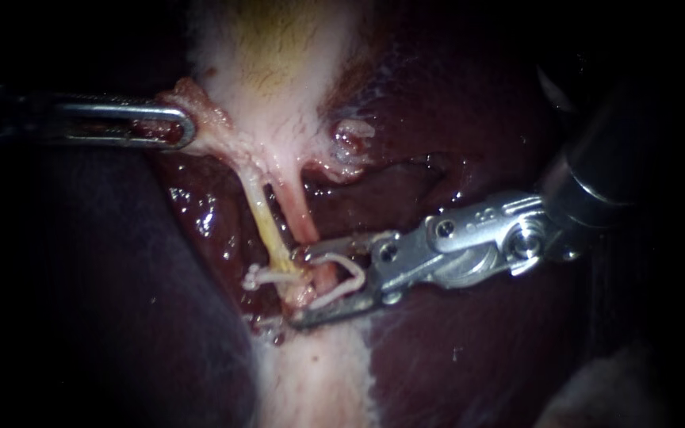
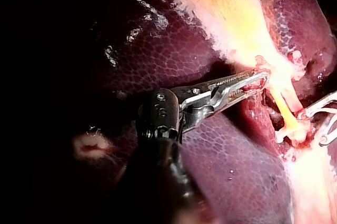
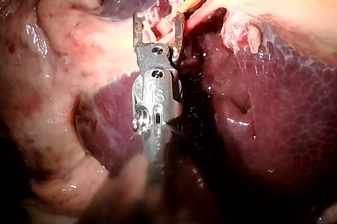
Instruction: Clipping second clip left tube
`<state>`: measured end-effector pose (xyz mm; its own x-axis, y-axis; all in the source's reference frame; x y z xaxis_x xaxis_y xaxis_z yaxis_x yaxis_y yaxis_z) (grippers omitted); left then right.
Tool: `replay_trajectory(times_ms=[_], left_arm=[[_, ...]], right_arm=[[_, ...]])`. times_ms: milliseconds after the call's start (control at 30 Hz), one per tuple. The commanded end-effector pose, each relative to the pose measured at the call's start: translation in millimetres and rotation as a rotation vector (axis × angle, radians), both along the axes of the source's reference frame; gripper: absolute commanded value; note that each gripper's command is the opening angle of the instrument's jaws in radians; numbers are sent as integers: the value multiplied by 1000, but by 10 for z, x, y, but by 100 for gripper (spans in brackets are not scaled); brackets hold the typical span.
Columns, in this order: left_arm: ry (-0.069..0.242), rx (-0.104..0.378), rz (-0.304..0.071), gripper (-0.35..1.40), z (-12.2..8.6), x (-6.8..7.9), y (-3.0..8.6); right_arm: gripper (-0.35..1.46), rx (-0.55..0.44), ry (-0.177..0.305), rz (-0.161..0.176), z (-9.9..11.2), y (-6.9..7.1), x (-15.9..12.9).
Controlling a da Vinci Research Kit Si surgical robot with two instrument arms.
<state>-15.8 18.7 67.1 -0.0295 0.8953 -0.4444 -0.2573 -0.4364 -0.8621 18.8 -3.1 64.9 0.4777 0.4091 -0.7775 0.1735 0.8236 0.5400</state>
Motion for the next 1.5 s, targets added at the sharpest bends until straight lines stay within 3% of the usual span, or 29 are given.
replay_trajectory(times_ms=[33,767,1000,1300,1500], left_arm=[[0,0,0,-35,0,0,0],[0,0,-1,-35,-1,0,0],[0,0,-1,-35,-1,0,0],[0,0,-1,-35,-1,0,0],[0,0,-1,-35,-1,-1,-1]], right_arm=[[46,-1,-1,0,3,0,1],[47,-13,-13,13,58,12,10],[48,-7,-12,20,61,15,13],[49,57,15,72,57,15,28],[49,78,10,86,54,12,40]])
